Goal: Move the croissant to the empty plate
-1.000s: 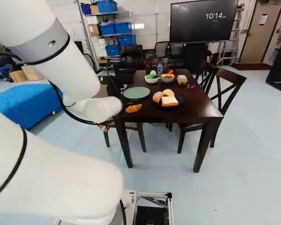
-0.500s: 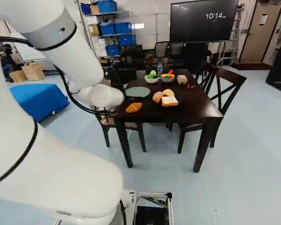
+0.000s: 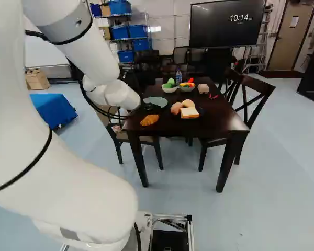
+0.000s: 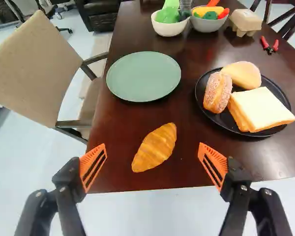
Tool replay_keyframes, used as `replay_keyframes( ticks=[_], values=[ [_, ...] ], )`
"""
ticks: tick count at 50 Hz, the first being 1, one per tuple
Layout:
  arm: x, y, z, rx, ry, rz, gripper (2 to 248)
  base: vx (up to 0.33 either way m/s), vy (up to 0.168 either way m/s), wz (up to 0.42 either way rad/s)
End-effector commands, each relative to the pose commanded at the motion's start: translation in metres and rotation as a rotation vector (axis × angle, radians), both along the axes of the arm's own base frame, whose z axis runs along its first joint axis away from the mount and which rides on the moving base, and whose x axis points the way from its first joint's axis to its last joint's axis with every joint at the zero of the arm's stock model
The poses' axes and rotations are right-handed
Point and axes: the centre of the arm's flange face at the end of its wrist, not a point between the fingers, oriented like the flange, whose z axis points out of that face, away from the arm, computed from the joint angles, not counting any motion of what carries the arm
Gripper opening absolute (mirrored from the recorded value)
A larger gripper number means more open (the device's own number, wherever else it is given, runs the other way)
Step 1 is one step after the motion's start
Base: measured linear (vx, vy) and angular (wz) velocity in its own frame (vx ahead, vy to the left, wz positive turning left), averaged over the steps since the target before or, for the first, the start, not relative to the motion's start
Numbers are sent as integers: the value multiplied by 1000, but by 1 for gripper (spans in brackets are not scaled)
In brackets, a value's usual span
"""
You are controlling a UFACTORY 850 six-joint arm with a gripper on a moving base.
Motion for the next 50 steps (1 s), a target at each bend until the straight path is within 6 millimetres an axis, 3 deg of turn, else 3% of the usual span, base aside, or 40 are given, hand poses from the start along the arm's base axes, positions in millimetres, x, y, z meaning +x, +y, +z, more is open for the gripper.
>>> replay_keyframes(
  ticks=[50],
  values=[
    [61,6,38,83,232,-36,247,0,0,0]
  ],
)
